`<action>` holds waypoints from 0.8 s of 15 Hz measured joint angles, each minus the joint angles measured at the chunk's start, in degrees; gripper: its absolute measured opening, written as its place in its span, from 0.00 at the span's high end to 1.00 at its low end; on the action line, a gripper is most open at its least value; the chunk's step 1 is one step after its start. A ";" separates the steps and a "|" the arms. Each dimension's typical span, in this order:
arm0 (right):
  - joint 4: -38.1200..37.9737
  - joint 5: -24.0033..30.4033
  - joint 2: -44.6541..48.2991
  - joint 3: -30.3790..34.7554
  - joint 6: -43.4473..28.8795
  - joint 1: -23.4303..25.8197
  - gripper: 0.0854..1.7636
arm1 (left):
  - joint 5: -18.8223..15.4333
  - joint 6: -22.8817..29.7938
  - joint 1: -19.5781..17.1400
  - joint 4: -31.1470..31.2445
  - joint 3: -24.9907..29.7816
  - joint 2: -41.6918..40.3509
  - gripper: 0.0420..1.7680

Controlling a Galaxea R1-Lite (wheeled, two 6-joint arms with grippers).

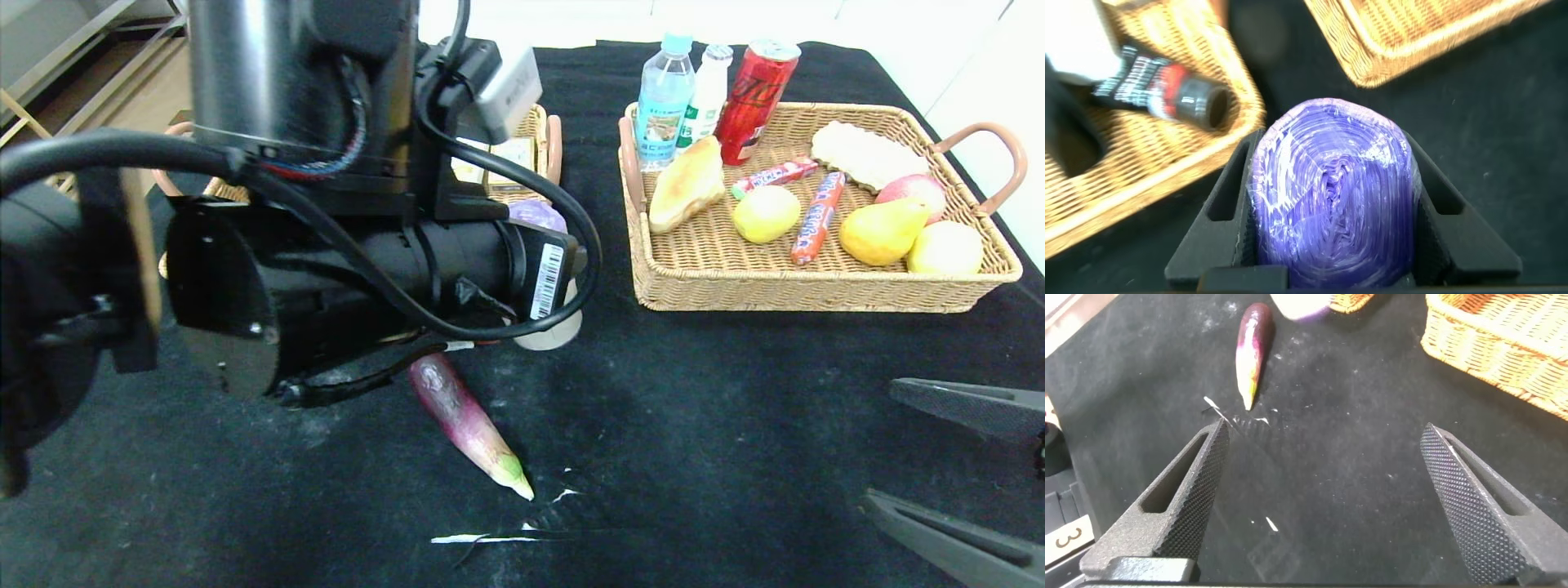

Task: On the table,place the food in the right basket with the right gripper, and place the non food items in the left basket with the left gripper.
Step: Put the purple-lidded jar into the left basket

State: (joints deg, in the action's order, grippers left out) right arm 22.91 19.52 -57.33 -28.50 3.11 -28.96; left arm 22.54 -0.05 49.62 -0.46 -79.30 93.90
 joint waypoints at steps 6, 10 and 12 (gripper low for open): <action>0.22 -0.04 -0.88 0.52 0.20 -0.16 0.03 | 0.20 -0.85 -5.22 -0.05 -0.82 -4.50 0.46; 0.22 -0.04 -1.04 0.54 0.20 -0.17 0.03 | -1.22 -2.89 -8.77 -0.24 -6.84 -1.18 0.46; 0.22 -0.04 -1.04 0.56 0.20 -0.13 0.03 | -2.47 -5.32 -10.97 -0.79 -9.31 1.46 0.46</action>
State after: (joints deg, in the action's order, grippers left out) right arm 23.13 19.48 -58.37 -27.94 3.30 -29.10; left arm 20.07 -5.36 38.64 -1.26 -88.61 95.37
